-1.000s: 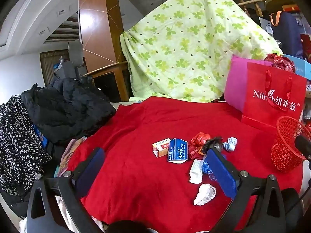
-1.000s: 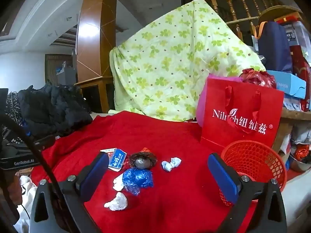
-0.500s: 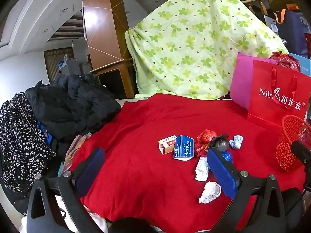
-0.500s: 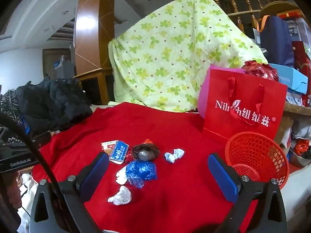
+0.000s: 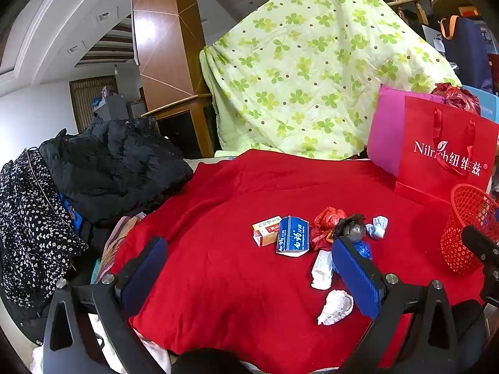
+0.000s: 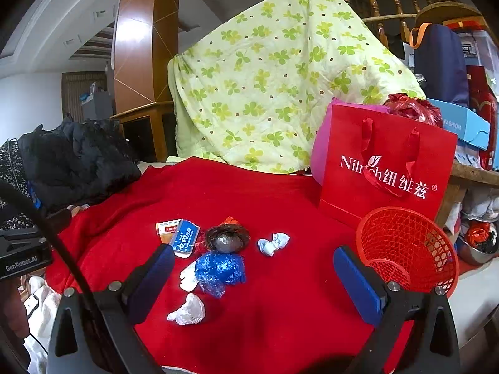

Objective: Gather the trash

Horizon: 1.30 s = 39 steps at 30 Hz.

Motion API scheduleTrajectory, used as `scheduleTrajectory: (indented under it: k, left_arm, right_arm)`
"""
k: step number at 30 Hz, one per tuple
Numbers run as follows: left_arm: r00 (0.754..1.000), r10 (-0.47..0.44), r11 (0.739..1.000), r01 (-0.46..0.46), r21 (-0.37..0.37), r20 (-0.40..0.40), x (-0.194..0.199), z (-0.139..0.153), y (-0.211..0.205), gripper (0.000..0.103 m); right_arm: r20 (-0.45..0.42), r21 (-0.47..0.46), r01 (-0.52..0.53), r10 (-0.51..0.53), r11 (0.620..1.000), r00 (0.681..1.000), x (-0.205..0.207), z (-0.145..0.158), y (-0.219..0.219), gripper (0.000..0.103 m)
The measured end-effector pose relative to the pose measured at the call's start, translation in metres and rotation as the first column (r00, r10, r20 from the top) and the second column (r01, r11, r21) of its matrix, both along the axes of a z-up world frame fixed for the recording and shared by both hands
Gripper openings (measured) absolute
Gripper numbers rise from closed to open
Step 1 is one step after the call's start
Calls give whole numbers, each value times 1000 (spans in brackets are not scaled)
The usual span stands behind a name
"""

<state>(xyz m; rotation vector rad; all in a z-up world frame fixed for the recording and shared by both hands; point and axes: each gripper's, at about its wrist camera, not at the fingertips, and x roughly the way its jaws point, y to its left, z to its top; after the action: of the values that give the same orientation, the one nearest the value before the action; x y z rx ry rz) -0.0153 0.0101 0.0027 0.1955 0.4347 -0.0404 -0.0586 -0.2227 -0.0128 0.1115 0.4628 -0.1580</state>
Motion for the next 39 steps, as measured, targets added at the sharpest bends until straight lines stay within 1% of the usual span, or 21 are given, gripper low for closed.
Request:
scheduleTrajectory:
  k: [16, 28, 39]
  left_arm:
    - [1000, -5, 1000, 5, 1, -1, -1, -2, -2, 103]
    - [1000, -18, 1000, 18, 1, -19, 0, -10, -4, 103]
    - [999, -24, 1000, 24, 3, -26, 0, -11, -4, 103]
  right_arm:
    - [-19, 0, -3, 3, 1000, 1000, 3, -4, 3, 103]
    - [-35, 7, -2, 2, 1000, 999, 5, -8, 4, 103]
    - [-47, 4, -4, 5, 1000, 999, 9, -10, 4, 103]
